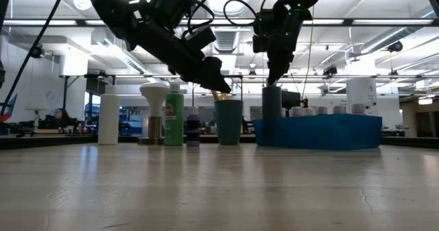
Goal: Pick & Place Paint Supplies
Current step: Put the large blue paint bottle into the blue bin, then put the white paint bottle into the blue bin
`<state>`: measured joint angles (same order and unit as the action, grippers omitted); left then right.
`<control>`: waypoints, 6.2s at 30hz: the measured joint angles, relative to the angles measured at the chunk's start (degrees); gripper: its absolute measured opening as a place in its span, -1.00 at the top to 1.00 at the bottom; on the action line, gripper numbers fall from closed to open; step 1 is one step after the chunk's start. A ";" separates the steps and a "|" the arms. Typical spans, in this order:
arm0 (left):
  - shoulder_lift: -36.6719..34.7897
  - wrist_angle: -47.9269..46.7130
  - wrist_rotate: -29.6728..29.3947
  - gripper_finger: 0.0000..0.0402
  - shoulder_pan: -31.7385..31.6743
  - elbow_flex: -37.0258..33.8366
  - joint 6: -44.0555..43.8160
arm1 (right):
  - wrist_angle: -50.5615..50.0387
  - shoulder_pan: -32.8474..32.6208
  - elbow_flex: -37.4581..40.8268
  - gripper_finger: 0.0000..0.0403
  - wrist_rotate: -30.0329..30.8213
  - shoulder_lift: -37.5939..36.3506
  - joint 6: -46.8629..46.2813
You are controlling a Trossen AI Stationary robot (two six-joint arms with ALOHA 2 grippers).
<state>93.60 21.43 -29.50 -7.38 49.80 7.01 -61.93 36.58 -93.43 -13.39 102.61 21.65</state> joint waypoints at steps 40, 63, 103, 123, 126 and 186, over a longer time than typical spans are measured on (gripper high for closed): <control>0.00 0.00 0.01 -0.84 0.02 -0.02 -0.17 | 3.32 0.28 4.15 0.42 -0.35 -0.35 0.90; 0.00 -0.03 0.02 -0.84 0.02 -0.02 -0.39 | 3.98 0.17 4.06 0.12 -0.35 -0.11 1.08; -8.06 -9.58 -1.57 -0.82 0.04 -0.07 -0.27 | -6.42 0.20 -15.50 -0.41 8.60 -0.86 -3.17; -31.17 -44.14 -21.07 -0.82 1.85 -0.39 -17.09 | -17.35 0.04 -24.36 -0.09 8.92 -3.51 -7.46; -32.55 -49.67 -24.91 -0.81 4.16 -0.39 -21.75 | -17.18 0.04 -24.28 -0.07 9.06 -4.13 -7.54; -31.15 -26.68 -51.32 -0.70 6.89 -43.50 -71.07 | 1.47 0.06 -15.56 0.24 8.94 -4.52 -1.49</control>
<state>62.45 -5.25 -80.82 -0.49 6.31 -64.06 -60.47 36.64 -108.99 -4.45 98.08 20.16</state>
